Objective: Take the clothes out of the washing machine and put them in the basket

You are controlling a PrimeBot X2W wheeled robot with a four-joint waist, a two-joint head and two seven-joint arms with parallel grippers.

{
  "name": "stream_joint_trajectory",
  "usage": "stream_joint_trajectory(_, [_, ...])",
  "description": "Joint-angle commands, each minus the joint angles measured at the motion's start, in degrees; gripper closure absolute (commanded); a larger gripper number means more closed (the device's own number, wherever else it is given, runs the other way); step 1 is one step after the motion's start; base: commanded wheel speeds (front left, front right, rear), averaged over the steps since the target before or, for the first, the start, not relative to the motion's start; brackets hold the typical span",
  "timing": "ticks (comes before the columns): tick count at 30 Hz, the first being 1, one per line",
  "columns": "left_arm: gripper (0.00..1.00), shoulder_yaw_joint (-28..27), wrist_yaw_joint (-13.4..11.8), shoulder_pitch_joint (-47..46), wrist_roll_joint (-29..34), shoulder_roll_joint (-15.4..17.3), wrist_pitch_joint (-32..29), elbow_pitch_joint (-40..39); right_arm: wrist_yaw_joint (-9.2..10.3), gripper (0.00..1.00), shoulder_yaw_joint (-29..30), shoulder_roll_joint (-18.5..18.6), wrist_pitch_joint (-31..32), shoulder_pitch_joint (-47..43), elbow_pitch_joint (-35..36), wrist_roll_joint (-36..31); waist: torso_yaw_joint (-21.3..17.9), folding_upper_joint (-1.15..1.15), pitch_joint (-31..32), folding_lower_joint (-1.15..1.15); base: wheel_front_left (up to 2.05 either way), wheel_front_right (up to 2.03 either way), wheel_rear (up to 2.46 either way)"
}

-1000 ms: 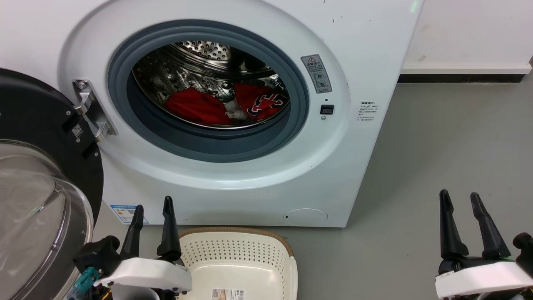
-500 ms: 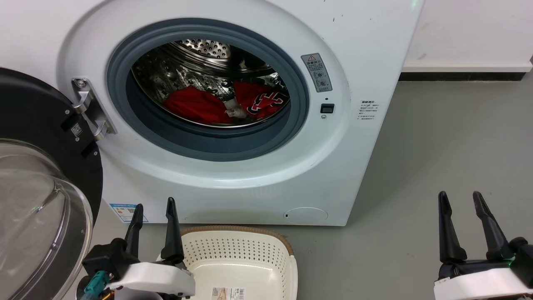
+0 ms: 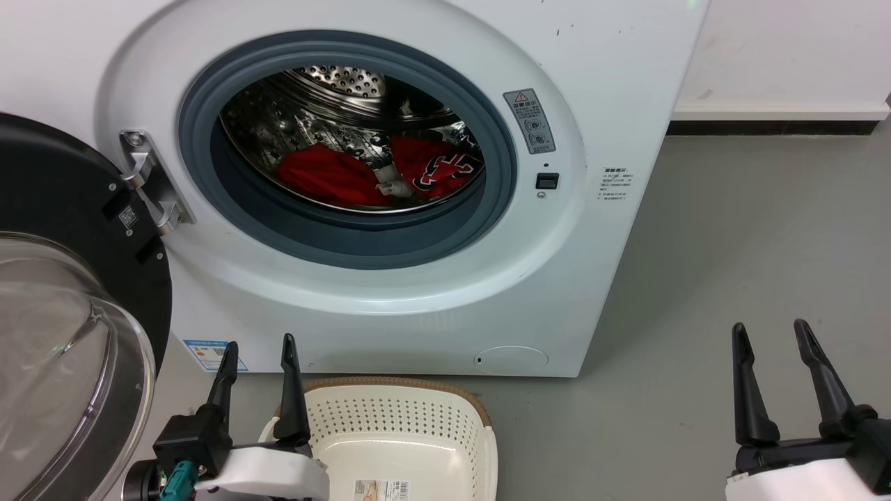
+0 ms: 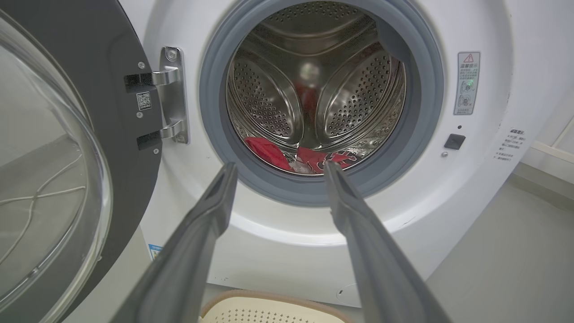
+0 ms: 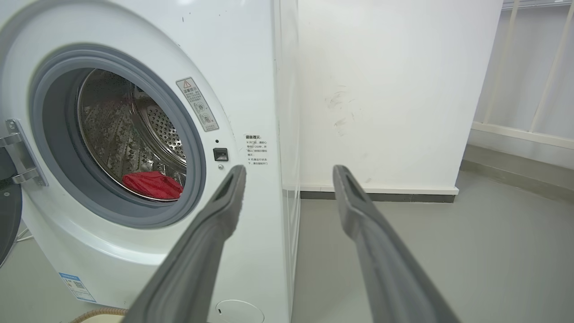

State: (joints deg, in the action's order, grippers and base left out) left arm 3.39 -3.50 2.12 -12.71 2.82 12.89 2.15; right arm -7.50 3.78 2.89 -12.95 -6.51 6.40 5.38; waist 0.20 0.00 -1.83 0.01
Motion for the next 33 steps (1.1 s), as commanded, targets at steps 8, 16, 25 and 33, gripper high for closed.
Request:
stream_joint_trajectory(8, [0.0, 0.37, -0.49, 0.79, 3.94, 0.08, 1.28, -0.51, 0.02, 0.0, 0.08, -0.03, -1.26, -1.16, 1.08, -3.89, 0.07, 0.0, -0.31, 0.0, 0.0, 0.0, 0.0])
stream_joint_trajectory(16, [0.0, 0.5, -0.93, 1.06, 6.36, 0.09, 2.07, -0.37, 0.02, 0.0, -0.13, -0.04, -1.88, -1.56, 1.34, -6.22, 0.07, 0.0, -0.38, -0.01, 0.0, 0.0, 0.0])
stream_joint_trajectory(25, [0.0, 0.53, -1.2, 1.33, 7.4, 0.08, 2.33, 0.12, 0.02, 0.0, -0.16, -0.04, -2.26, -1.95, 1.22, -7.08, 0.13, 0.0, -0.22, -0.01, 0.0, 0.0, 0.0])
stream_joint_trajectory(33, [0.0, 0.31, -1.34, 1.38, 7.24, 0.08, 2.33, 0.64, 0.02, 0.0, -0.36, -0.04, -2.26, -2.04, 1.04, -6.76, 0.15, 0.0, -0.1, -0.01, 0.0, 0.0, 0.0])
